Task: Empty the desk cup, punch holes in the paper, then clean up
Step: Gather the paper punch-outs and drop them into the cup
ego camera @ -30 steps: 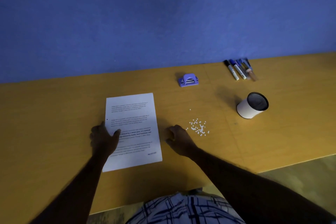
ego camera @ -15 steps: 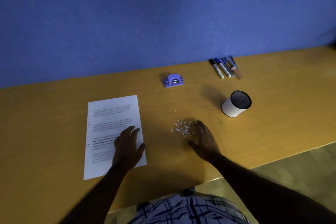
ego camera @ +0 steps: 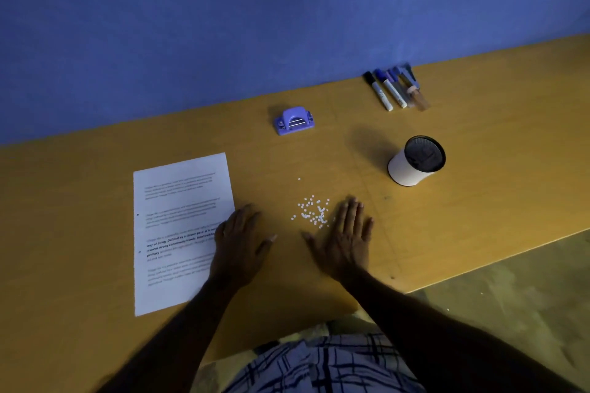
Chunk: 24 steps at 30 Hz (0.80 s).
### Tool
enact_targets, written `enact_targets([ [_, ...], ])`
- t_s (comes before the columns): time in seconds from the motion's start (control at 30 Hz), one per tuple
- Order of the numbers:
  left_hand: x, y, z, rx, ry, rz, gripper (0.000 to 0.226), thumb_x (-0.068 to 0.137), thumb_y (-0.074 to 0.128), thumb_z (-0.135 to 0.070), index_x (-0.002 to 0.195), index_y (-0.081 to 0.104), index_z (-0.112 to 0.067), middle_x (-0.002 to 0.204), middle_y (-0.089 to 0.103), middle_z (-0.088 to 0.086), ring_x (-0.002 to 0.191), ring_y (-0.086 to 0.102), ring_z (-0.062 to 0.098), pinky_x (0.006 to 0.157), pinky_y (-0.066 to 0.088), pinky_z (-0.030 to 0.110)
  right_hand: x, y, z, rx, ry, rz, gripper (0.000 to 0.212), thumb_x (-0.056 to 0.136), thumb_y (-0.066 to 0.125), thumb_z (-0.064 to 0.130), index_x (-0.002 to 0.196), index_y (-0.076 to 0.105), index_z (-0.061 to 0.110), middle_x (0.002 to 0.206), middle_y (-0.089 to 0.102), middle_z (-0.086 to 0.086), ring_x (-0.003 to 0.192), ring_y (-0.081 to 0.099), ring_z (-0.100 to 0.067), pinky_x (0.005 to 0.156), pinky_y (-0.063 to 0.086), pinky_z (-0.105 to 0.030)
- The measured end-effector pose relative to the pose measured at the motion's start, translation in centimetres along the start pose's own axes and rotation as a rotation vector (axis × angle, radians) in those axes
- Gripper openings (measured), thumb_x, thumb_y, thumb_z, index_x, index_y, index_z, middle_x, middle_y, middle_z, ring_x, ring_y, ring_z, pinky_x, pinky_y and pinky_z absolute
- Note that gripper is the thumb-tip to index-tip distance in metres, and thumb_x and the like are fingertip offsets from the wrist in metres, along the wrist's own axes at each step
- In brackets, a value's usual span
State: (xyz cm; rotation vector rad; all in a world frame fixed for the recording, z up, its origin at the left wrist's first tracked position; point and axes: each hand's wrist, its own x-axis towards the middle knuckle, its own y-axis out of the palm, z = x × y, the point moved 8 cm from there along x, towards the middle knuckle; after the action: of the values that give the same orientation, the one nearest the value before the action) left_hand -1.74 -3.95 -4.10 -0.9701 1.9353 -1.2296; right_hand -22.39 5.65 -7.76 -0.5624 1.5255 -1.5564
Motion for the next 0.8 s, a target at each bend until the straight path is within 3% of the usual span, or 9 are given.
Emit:
enact_targets([
  [0.1,0.2,-0.4,0.5,-0.023,0.0,-0.014,0.072,0.088,0.031,-0.063,0.139,0.046,-0.015,0.152,0.038,0.006,0.14,0.034,0.03,0.11,0.028,0.055,0.4,0.3,1.2,-0.005,0.065,0.028,0.122,0.075,0.013,0.089,0.151,-0.002,-0.005,0.159,-0.01,-0.027,0.148,-0.014,-0.04,0.117,-0.009,-0.06],
  [0.2,0.5,-0.7,1.1,-0.025,0.017,-0.02,0.07,0.088,0.034,-0.062,0.137,0.047,-0.014,0.151,0.04,0.007,0.138,0.036,0.031,0.11,0.029,0.055,0.5,0.3,1.6,0.008,0.076,-0.025,0.119,0.078,0.017,0.087,0.151,0.002,-0.006,0.159,-0.005,-0.03,0.148,-0.01,-0.041,0.119,-0.006,-0.057],
  [0.3,0.9,-0.8,1.6,-0.01,0.036,-0.013,0.07,0.089,0.033,-0.063,0.138,0.046,-0.015,0.151,0.039,0.007,0.139,0.036,0.029,0.11,0.03,0.053,0.2,0.5,2.3,0.014,-0.005,-0.081,0.105,0.087,0.017,0.078,0.152,0.006,-0.004,0.16,-0.002,-0.026,0.15,-0.005,-0.038,0.121,-0.001,-0.051],
  [0.43,1.4,-1.2,1.9,-0.017,0.052,0.0,0.071,0.088,0.033,-0.064,0.139,0.045,-0.016,0.151,0.037,0.005,0.14,0.034,0.027,0.111,0.03,0.052,0.0,1.2,4.4,0.026,-0.091,-0.069,0.088,0.095,0.013,0.067,0.154,0.0,0.002,0.162,-0.003,-0.018,0.151,-0.006,-0.031,0.122,-0.005,-0.044],
  [0.63,2.2,-1.5,2.0,-0.037,0.099,0.011,0.072,0.088,0.033,-0.064,0.141,0.044,-0.016,0.153,0.035,0.004,0.141,0.032,0.026,0.112,0.03,0.051,0.2,1.4,4.9,0.098,-0.277,-0.024,0.08,0.096,0.013,0.065,0.155,0.0,0.012,0.162,-0.009,-0.004,0.15,-0.011,-0.019,0.122,-0.004,-0.039],
  [0.8,2.5,-1.5,1.5,-0.046,0.096,0.005,0.066,0.089,0.042,-0.059,0.14,0.043,-0.017,0.153,0.035,0.004,0.14,0.034,0.025,0.11,0.03,0.049,3.1,-0.5,4.5,0.214,-0.393,-0.003,0.072,0.098,0.023,0.054,0.155,0.013,0.012,0.162,0.002,-0.003,0.149,-0.005,-0.016,0.121,0.0,-0.036],
])
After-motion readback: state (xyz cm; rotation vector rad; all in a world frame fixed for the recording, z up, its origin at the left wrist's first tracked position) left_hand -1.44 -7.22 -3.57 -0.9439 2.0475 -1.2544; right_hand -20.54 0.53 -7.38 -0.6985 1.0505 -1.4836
